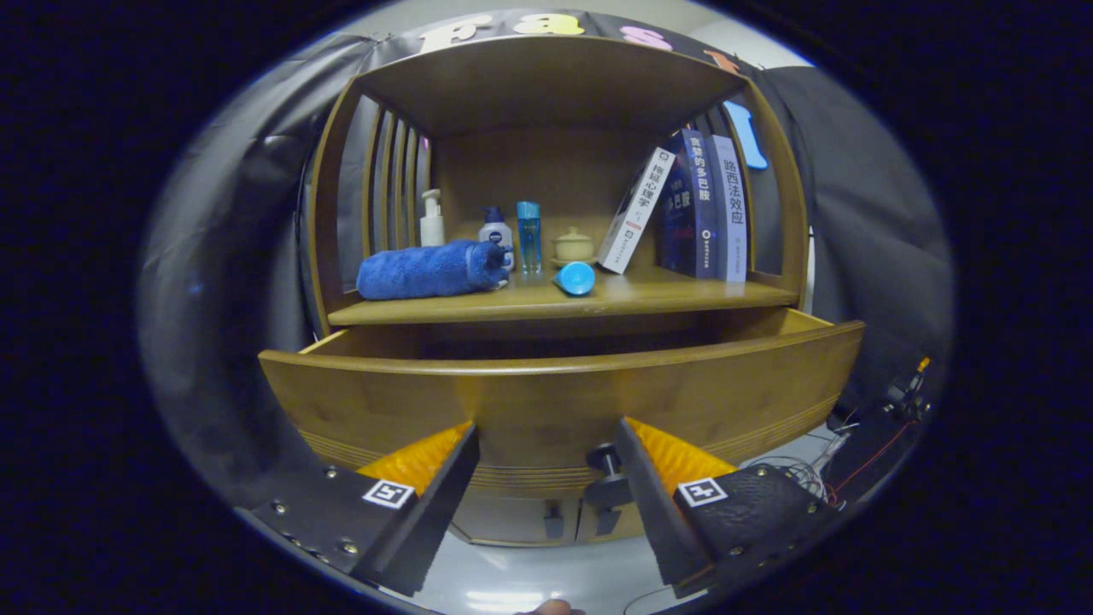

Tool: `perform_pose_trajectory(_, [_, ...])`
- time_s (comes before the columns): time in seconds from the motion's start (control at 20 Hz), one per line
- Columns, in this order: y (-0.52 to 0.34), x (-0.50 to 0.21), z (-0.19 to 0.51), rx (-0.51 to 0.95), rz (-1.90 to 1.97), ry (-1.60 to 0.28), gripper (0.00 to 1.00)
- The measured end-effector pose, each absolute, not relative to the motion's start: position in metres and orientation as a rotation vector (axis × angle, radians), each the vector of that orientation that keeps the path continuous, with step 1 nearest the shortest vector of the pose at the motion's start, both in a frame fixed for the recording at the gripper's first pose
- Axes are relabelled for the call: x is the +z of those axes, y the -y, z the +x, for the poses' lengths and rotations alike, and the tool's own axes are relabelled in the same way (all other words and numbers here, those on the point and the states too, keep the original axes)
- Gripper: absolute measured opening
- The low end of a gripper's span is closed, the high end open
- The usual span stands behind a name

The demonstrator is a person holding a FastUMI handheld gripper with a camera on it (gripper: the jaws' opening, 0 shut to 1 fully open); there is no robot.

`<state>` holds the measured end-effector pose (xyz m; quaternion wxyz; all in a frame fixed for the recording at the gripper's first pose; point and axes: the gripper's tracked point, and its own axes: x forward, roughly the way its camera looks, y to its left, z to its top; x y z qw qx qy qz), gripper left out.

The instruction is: Pull open the drawer, take out the items inside it, and place them on the countertop above the cabinet.

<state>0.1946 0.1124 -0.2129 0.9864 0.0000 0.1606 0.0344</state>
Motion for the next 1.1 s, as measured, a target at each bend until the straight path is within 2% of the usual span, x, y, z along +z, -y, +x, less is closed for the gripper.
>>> perform_pose_trajectory(1.1, [-0.120,-0.220,0.272,0.071,0.060,-0.270,0.97])
